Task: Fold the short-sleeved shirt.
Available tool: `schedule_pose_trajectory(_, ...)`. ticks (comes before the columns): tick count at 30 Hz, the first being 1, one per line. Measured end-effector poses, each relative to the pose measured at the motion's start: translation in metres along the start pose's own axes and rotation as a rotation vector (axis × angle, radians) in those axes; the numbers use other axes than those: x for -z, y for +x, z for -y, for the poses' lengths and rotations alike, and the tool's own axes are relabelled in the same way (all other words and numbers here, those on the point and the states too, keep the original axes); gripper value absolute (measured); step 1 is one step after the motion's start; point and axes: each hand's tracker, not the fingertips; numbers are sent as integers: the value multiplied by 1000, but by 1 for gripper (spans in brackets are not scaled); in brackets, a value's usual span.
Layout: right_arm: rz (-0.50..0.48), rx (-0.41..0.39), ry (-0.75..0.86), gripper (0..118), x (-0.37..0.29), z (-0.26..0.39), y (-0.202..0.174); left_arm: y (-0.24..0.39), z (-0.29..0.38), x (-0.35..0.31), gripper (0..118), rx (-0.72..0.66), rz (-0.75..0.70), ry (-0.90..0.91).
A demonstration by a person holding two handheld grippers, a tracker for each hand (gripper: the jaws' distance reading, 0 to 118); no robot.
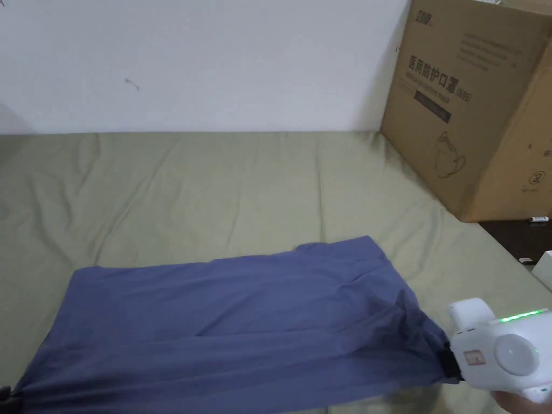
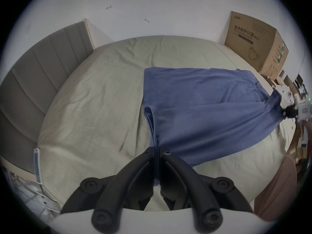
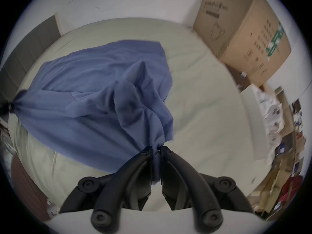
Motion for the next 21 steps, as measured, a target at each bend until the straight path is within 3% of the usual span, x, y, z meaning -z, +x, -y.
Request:
schedule_pose_trajectory(4,-30,11,-17,9,-48,20,4,2,8,-27,4,134,-15,-28)
schedule_pose_trajectory(7,-109,89,-104,9,-66,46,11,-5,28,-44,4,98,32,-102)
schedule_pose_trajectory(11,-243,290,-191,9,-43,84,25,-24,68,-39,5,-68,162,-216)
schedule_pose_trajectory(13,-213,392,-194,10,-26,94,24,-33,85,-28,6,-165,217,-199)
schedule_pose_trajectory(14,-195,462,-166,18,-21,101,24,-36,90,-24,10,-198,249,-181)
schedule_pose_trajectory(15,-197,507,-150,38,-18,105,23,-38,92,-23,17,-227,253,-171)
schedule_pose_trajectory(16,-179,513,-160,69,-17,107,21,-39,94,-22,34,-239,245,-160)
schedule_pose_trajectory(17,-180,483,-172,100,-6,109,29,-40,94,-24,81,-230,257,-151)
schedule_pose_trajectory(18,-181,462,-173,108,-9,110,26,-39,92,-27,114,-222,261,-142)
schedule_pose_trajectory(19,-186,438,-161,108,-15,108,25,-38,90,-29,117,-214,255,-131)
schedule_pose_trajectory(20,-185,402,-131,108,-25,103,21,-34,87,-38,110,-193,261,-87)
schedule_pose_trajectory(21,-184,379,-109,108,-34,97,17,-36,79,-42,110,-195,268,-13)
